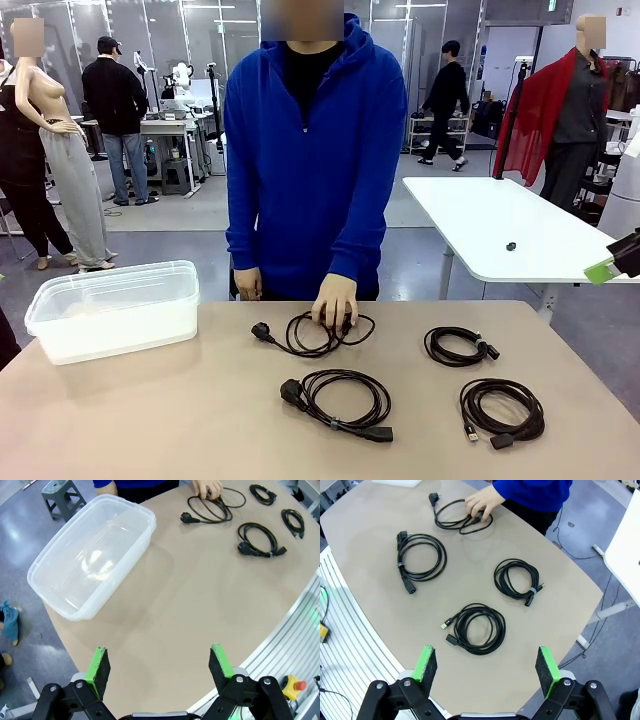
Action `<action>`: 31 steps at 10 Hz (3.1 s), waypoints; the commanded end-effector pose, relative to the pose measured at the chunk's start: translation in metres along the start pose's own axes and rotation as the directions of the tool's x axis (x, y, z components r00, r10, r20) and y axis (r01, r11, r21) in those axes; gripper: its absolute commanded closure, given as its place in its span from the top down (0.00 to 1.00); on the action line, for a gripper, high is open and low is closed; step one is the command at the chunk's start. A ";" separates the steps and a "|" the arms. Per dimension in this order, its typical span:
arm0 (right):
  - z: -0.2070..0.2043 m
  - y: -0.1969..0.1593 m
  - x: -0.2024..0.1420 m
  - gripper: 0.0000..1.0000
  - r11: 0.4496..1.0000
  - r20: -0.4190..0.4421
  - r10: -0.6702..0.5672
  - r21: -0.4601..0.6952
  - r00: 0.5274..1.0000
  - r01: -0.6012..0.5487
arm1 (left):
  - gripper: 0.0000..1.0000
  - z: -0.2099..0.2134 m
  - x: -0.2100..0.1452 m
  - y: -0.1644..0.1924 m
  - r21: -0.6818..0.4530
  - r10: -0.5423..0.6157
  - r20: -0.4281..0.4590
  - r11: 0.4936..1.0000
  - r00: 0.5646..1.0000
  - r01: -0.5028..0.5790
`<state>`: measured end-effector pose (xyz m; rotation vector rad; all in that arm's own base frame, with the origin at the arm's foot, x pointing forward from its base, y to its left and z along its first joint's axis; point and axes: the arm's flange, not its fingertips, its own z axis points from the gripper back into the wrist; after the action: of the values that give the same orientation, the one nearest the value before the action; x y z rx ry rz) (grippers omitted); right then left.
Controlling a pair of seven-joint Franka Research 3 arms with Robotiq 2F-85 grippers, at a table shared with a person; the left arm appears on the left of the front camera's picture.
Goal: Organize and store the cables.
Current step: Place the Power Cable into the Organizing box.
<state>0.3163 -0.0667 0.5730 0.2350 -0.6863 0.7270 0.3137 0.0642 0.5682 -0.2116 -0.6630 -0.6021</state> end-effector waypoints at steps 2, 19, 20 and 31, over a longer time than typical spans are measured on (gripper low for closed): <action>0.000 -0.001 -0.001 1.00 1.000 0.000 0.006 0.000 1.000 -0.006 | 1.00 0.000 0.000 0.000 -0.003 -0.002 0.000 1.000 1.000 0.002; 0.000 -0.001 -0.001 1.00 1.000 0.000 0.006 0.000 1.000 -0.006 | 1.00 0.004 0.045 -0.050 0.067 -0.351 -0.025 0.934 0.936 0.352; 0.000 -0.001 -0.001 1.00 1.000 0.000 0.006 0.000 1.000 -0.006 | 1.00 -0.003 0.060 -0.058 0.036 -0.366 -0.039 0.929 0.930 0.368; 0.000 -0.001 -0.001 1.00 1.000 0.000 0.006 0.000 1.000 -0.006 | 1.00 -0.111 0.206 -0.253 -0.192 -0.744 -0.248 0.666 0.621 0.721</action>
<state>0.3163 -0.0669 0.5734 0.2332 -0.6862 0.7261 0.3431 -0.2639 0.6062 0.0651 -0.4573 -1.3853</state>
